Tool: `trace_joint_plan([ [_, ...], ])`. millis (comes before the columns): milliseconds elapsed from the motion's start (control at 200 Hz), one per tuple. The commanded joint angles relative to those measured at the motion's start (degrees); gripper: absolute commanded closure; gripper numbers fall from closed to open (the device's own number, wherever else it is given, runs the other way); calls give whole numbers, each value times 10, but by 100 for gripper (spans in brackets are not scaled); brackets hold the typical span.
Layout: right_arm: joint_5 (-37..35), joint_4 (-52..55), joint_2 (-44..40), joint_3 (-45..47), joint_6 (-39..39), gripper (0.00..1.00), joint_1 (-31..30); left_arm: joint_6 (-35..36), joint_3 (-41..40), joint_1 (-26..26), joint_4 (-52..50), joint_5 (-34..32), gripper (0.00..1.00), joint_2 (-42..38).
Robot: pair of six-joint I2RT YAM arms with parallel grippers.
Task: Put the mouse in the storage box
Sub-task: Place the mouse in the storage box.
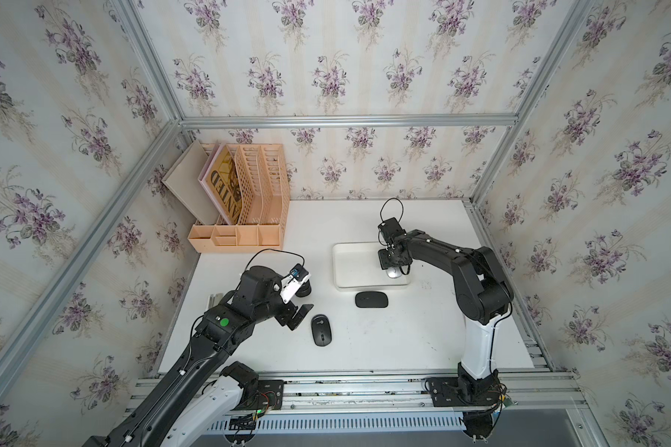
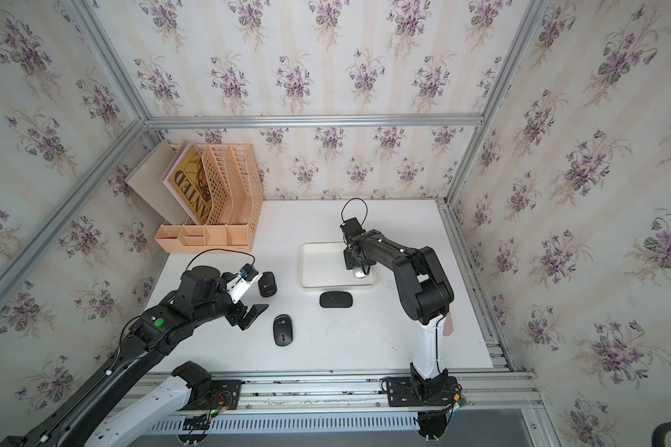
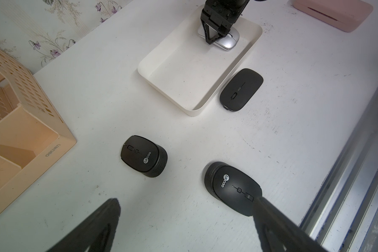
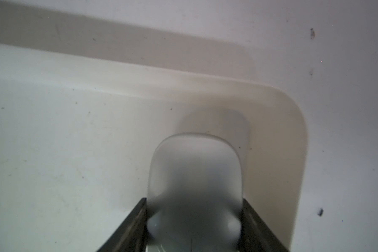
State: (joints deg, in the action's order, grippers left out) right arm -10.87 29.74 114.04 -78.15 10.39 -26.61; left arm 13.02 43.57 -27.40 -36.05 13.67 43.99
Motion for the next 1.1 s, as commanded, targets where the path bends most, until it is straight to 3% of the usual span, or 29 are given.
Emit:
trace_joint_plan([
  [0,-15,-1,-9,-1,8,37,0,3,1,0,14,0,1,-1],
  [235,-29,10,-35,-6,8,25,-1,1,1,0,13,1,1,-1],
  [465,-20,19,-57,-4,4,24,-3,1,2,0,13,1,1,-1],
  [634,129,-49,-167,65,-70,24,-25,2,2,1,13,0,1,-3],
  [829,357,-197,-366,274,-114,21,-49,2,2,0,13,-2,1,-3],
  [944,354,-218,-416,340,-124,18,-113,3,3,1,13,-1,1,0],
  [1094,317,-186,-372,325,-145,18,-168,2,3,0,12,3,1,1],
])
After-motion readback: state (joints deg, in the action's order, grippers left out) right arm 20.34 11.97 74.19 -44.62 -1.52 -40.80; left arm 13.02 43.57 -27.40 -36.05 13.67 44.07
